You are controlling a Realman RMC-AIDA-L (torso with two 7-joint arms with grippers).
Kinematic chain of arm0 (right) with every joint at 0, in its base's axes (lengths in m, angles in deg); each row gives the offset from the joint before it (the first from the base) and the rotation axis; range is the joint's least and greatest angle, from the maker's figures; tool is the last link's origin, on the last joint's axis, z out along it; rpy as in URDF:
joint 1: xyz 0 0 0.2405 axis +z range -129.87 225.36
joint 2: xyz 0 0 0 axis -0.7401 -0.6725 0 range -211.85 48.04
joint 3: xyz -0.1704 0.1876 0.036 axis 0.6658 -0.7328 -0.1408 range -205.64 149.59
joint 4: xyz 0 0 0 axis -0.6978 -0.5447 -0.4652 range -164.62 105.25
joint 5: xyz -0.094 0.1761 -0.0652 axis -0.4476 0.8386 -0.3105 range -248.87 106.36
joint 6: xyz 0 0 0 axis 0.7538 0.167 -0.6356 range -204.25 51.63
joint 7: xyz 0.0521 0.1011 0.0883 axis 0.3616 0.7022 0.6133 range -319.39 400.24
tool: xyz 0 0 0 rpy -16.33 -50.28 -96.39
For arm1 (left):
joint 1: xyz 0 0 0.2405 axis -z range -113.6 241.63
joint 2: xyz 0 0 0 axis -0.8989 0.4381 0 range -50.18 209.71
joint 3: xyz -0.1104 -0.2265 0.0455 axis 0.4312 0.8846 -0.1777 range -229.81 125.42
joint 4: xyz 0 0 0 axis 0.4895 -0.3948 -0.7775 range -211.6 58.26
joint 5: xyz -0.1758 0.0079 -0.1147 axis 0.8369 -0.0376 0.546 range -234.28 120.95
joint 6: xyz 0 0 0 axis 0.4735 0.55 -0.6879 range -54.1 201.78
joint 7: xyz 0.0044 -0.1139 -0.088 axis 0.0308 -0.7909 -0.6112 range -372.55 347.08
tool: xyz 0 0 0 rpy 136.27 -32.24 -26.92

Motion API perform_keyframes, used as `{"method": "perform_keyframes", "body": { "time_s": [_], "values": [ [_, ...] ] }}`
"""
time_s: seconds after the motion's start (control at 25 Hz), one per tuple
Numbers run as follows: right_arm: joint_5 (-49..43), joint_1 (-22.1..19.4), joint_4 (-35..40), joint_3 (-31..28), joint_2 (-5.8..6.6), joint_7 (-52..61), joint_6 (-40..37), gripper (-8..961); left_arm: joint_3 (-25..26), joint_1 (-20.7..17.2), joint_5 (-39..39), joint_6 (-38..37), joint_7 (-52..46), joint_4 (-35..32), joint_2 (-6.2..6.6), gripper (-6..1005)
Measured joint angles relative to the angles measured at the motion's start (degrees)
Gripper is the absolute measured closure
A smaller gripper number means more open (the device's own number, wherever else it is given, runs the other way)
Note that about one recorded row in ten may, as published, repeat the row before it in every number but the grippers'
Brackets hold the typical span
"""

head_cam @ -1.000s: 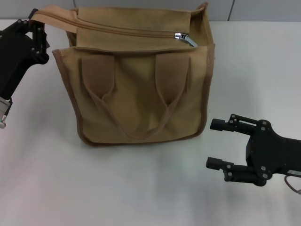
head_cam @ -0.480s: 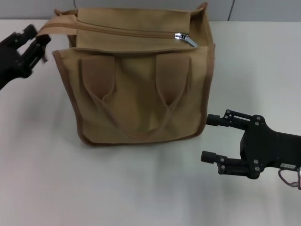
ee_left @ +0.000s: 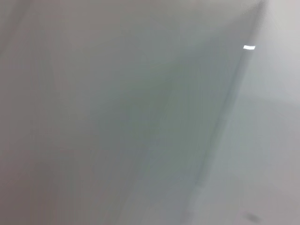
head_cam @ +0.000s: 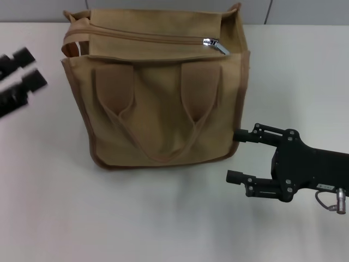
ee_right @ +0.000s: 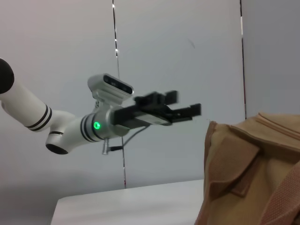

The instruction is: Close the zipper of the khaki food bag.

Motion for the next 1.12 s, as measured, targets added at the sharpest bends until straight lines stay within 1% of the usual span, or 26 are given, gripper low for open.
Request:
{"method": "perform_keyframes", "body": {
  "time_s": [0.04, 0.08, 0.12, 0.16, 0.2, 0.24, 0.28, 0.32, 0.4, 0.48, 0.52, 0.56, 0.64, 0.76, 0.8, 0.88, 1.12],
  "values": [
    [-0.24, 0.15, -0.07, 0.03, -0.02, 0.0, 0.16, 191, 0.03, 1.15, -5.27, -4.59, 0.16, -0.53, -0.07, 239],
    [-0.24, 0.15, -0.07, 0.03, -0.02, 0.0, 0.16, 191, 0.03, 1.15, -5.27, -4.59, 0.16, -0.53, -0.07, 231],
    [-0.56, 0.32, -0.11, 0.06, -0.1, 0.0, 0.29, 191, 0.01, 1.82, -7.96, -5.37, 0.36, -0.64, -0.28, 222],
    [-1.42, 0.55, -0.17, 0.06, -0.43, 0.02, 0.49, 191, -0.18, 3.08, -12.89, -5.86, 1.14, -0.66, -0.98, 214],
    [-1.42, 0.55, -0.17, 0.06, -0.43, 0.02, 0.49, 191, -0.26, 3.49, -14.42, -5.9, 1.49, -0.65, -1.24, 206],
    [-2.36, 0.68, -0.27, 0.07, -0.72, 0.03, 0.63, 191, -0.46, 4.24, -17.32, -5.89, 2.39, -0.54, -1.78, 197],
    [-2.75, 0.71, -0.39, 0.07, -0.8, 0.02, 0.72, 191, -0.59, 4.81, -19.58, -5.78, 3.32, -0.44, -2.24, 189],
    [-3.03, 0.93, -1.26, 0.07, -0.8, -0.09, 1.21, 191, -0.7, 5.73, -23.44, -5.42, 5.04, -0.31, -3.04, 190],
    [-3.47, 1.42, -2.32, 0.26, -0.8, -0.27, 2.04, 191, -0.74, 6.79, -28.56, -4.59, 7.59, -0.35, -4.23, 191],
    [-4.62, 2.16, -3.57, 0.57, -0.84, -0.31, 3.03, 191, -0.74, 6.79, -28.56, -4.59, 7.59, -0.35, -4.23, 193],
    [-5.25, 2.58, -4.16, 0.65, -0.9, -0.32, 3.54, 191, -0.77, 7.64, -33.85, -2.37, 10.98, -0.61, -5.86, 194],
    [-5.25, 2.58, -4.16, 0.65, -0.9, -0.32, 3.54, 191, -0.77, 7.64, -33.85, -2.37, 10.98, -0.61, -5.86, 194],
    [-6.83, 3.79, -5.71, 0.81, -1.12, -0.41, 5.25, 191, -0.78, 7.82, -35.63, -0.33, 12.74, -0.62, -6.69, 195],
    [-7.31, 4.41, -6.6, 0.9, -1.24, -0.49, 5.86, 191, -0.78, 7.82, -35.63, -0.33, 12.74, -0.62, -6.69, 195],
    [-7.52, 4.78, -7.18, 0.92, -1.29, -0.55, 6.07, 191, -0.8, 8.12, -37.26, 2.03, 13.52, -0.59, -7.41, 195],
    [-7.58, 5.02, -7.37, 0.94, -1.3, -0.57, 6.42, 191, -0.8, 8.7, -38.66, 3.63, 13.55, -0.28, -7.55, 196],
    [-7.63, 5.32, -7.72, 1.82, -1.31, -0.61, 7.34, 191, -0.8, 9.17, -39.5, 4.17, 13.58, -0.2, -7.58, 197]
  ]
}}
